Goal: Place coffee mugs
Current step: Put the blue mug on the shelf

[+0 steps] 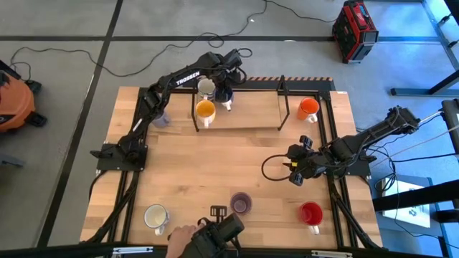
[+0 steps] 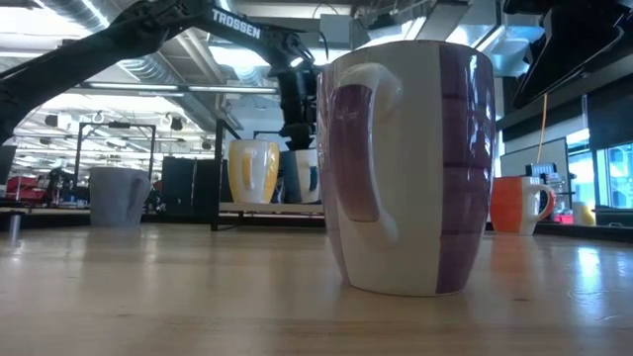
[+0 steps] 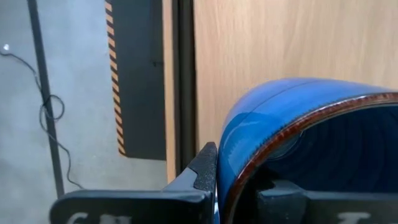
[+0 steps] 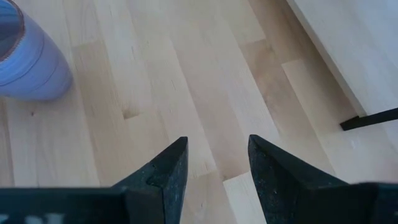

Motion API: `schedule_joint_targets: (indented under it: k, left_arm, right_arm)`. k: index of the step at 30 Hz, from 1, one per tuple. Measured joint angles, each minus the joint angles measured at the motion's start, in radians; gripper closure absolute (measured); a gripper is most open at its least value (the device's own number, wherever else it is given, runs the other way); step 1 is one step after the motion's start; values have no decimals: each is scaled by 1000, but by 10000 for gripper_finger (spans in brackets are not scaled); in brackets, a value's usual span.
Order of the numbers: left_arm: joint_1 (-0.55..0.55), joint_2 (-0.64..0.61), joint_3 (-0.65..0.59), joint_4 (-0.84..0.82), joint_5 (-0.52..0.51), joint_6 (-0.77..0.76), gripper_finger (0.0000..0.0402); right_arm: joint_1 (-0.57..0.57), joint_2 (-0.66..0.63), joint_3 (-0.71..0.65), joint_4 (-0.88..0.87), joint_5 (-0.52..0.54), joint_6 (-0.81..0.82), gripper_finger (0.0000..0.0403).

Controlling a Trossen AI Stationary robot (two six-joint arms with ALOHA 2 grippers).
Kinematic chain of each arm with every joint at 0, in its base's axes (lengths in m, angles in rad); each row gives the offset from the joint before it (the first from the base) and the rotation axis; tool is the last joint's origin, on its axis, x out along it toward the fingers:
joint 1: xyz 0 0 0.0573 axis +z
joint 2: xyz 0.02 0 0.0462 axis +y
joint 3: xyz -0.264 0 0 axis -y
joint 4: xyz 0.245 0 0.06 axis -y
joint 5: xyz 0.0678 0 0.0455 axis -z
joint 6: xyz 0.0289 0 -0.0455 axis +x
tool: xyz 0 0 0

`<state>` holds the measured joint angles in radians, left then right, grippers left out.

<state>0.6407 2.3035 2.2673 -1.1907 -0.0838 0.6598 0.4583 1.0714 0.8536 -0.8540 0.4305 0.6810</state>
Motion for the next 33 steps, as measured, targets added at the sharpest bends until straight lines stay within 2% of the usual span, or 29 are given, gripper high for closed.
schedule_joint_targets:
  k: [6,22,28,33]
  left_arm:
    - [0,1,-11,21,-7,-3,373]
    - [0,1,-11,73,-10,6,308]
    - [-7,1,-11,92,-103,32,288]
    - [-8,1,-11,93,-116,33,286]
  right_arm:
    - [0,0,0,7,0,1,249]
    - [0,0,0,16,-2,2,249]
    - [0,0,0,15,-3,0,249]
    - [0,0,0,15,-3,-3,249]
